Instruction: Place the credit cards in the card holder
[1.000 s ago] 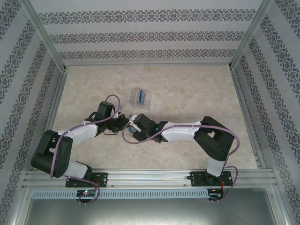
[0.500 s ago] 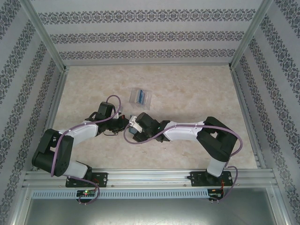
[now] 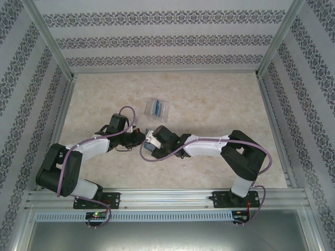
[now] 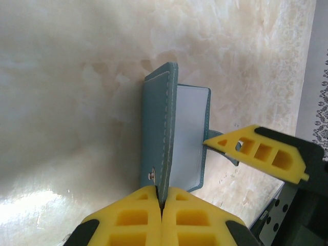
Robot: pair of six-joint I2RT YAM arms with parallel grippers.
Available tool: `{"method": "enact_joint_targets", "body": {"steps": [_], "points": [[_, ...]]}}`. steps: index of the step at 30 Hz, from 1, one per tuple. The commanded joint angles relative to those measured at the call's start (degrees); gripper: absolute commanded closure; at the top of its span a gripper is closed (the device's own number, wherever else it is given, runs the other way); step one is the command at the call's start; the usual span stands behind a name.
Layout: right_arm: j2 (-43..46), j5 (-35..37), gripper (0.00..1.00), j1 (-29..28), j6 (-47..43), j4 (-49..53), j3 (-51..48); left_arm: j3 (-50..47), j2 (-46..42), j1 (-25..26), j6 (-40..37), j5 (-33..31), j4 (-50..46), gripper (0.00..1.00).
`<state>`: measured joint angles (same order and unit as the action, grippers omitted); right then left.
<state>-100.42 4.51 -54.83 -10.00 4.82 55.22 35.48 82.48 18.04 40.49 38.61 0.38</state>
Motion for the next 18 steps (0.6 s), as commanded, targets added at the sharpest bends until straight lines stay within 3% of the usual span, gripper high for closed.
{"method": "enact_joint_targets", "body": {"steps": [1, 9, 14, 18], "points": [[1.1, 3.9, 0.28, 0.6, -0.7, -0.7, -0.2, 0.0, 0.2, 0.6, -1.6, 1.4, -0.7, 1.0], [0.1, 1.9, 0.25, 0.4, 0.4, -2.8, 0.6, -0.2, 0.3, 0.6, -1.4, 1.6, -0.5, 1.0], [0.8, 12.8, 0.25, 0.3, 3.6, -4.3, -0.3, -0.3, 0.2, 0.6, -1.5, 1.4, -0.6, 1.0], [8.0, 15.7, 0.25, 0.4, 11.1, -5.7, -5.2, -0.5, 0.2, 0.6, -1.5, 1.1, -0.9, 1.0]]}}
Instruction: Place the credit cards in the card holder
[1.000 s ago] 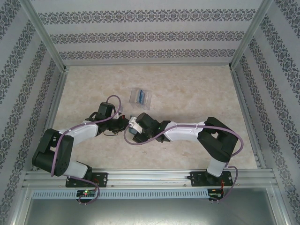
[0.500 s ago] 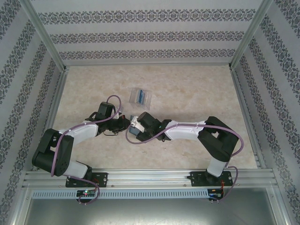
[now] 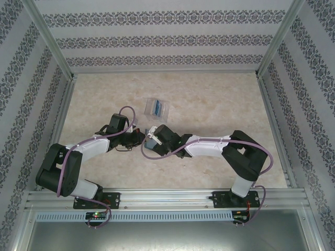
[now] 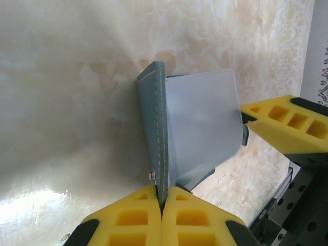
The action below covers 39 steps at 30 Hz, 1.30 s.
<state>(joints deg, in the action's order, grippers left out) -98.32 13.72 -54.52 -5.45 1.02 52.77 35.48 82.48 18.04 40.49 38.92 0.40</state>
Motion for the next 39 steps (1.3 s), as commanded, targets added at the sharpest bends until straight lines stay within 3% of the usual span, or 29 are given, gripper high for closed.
{"method": "enact_joint_targets", "body": {"steps": [1, 5, 9, 14, 18, 20, 24, 26, 33, 39], "points": [[7.9, 6.8, 0.24, 0.2, 8.4, -1.8, -3.9, -0.5, 0.2, 0.5, -1.4, 0.7, -0.9, 1.0], [15.0, 6.2, 0.2, 0.4, 17.6, 0.1, -7.3, -1.0, 0.4, 0.6, -1.0, 0.3, 0.1, 1.0], [17.4, -3.3, 0.21, 0.3, 23.4, 2.0, -5.9, -1.3, 1.7, 0.5, -0.3, 0.9, 1.7, 1.0], [12.4, -8.3, 0.28, -0.8, 37.5, 4.2, 1.2, -1.4, 2.4, 0.5, 0.7, 1.1, 3.0, 1.0], [7.1, -9.4, 0.41, 0.5, 47.9, 3.7, 3.3, -1.8, 2.1, 0.6, 1.3, 0.7, 3.2, 1.0], [4.8, -10.7, 0.45, 2.0, 50.9, 3.6, 3.5, -2.1, 2.0, 0.5, 1.1, 0.1, 2.8, 0.88], [1.0, -13.0, 0.49, 3.6, 50.5, 5.0, 4.5, -1.5, 1.0, 0.5, -2.6, -4.7, -3.0, 0.41], [1.5, -12.7, 0.48, 4.4, 49.4, 6.0, 4.9, -0.7, -0.6, 0.5, -4.2, -7.2, -6.2, 0.26], [5.7, -13.2, 0.43, 12.0, 46.2, 13.0, 9.3, 1.4, -3.2, 0.4, -8.3, -16.8, -13.7, 0.18], [7.6, -15.3, 0.4, 15.3, 46.6, 14.3, 11.0, 3.6, 1.9, 0.5, -10.9, -18.6, -15.7, 0.14]]}}
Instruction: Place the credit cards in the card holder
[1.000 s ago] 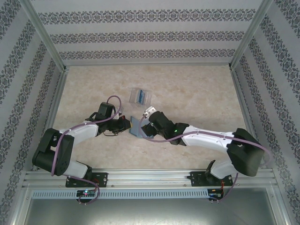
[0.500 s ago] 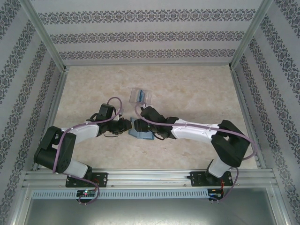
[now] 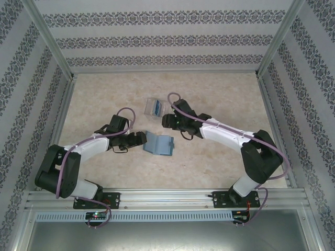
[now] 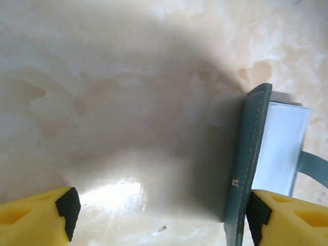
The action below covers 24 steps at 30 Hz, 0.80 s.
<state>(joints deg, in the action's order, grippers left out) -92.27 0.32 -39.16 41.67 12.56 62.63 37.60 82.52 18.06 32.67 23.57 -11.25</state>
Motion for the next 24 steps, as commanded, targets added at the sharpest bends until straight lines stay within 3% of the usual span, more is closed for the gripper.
{"method": "enact_joint_targets", "body": {"steps": [1, 7, 14, 18, 24], "points": [[1.7, -2.0, 0.4, 0.0, -0.2, 2.9, 1.4, 2.2, 2.2, 0.6, -3.4, -4.6, -5.0, 0.14], [1.4, -1.8, 0.4, 2.4, -0.4, 7.1, 5.8, 10.5, 5.3, 0.5, -7.7, -8.3, -15.1, 0.13], [0.2, -1.8, 0.4, 4.0, -2.9, 8.4, 8.7, 13.5, 7.9, 0.5, -9.2, -10.8, -19.2, 0.13], [3.5, -0.4, 0.39, 5.2, -3.3, 6.7, 5.3, 13.0, 5.2, 0.5, -6.3, -6.2, -16.4, 0.12], [8.5, 3.5, 0.39, 8.0, -6.7, 7.1, 0.5, 18.5, -1.4, 0.6, -5.0, -8.0, -19.1, 0.04]]}}
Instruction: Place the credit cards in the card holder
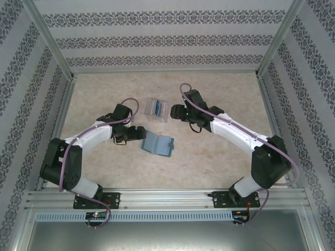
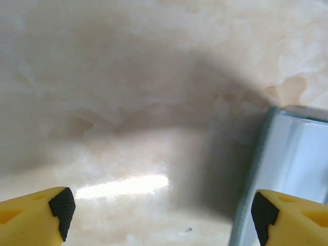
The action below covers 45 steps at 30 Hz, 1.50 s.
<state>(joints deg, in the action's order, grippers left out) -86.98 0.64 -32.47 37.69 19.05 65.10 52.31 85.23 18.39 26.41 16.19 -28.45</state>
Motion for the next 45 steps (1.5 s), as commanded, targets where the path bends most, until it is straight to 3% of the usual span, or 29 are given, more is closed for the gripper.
{"method": "enact_joint_targets", "body": {"steps": [1, 8, 16, 21, 26, 37, 41, 45], "points": [[4.0, 3.8, 0.39, 1.9, -3.1, 0.5, -2.7, 5.0, -4.9, 0.3, 1.2, -0.5, -2.1, 0.03], [7.6, 5.8, 0.36, 4.9, -4.7, -0.6, -6.0, 13.2, -4.7, 0.8, 0.3, -3.8, -2.8, 0.0], [8.9, 7.6, 0.35, 5.7, -5.6, -1.4, -7.4, 28.7, 13.5, 3.8, -5.0, -8.4, -3.3, 0.0], [10.6, 8.6, 0.34, 6.5, -6.8, -1.2, -9.6, 37.1, 22.4, 4.2, -6.9, -8.6, -5.6, 0.2], [12.1, 7.4, 0.34, 7.9, -6.6, -1.1, -11.6, 43.4, 28.7, 4.2, -7.5, -5.0, -7.8, 0.26], [14.2, 6.1, 0.34, 9.4, -7.0, 0.3, -12.6, 52.0, 37.7, 4.2, -3.9, 1.9, -9.9, 0.28], [14.6, 5.6, 0.33, 9.8, -7.4, 0.5, -12.9, 52.2, 37.9, 4.2, -3.1, -1.5, -10.8, 0.28], [14.4, 4.9, 0.33, 10.0, -7.0, 0.3, -12.8, 52.0, 37.8, 4.2, -2.8, -2.5, -11.6, 0.18]]}}
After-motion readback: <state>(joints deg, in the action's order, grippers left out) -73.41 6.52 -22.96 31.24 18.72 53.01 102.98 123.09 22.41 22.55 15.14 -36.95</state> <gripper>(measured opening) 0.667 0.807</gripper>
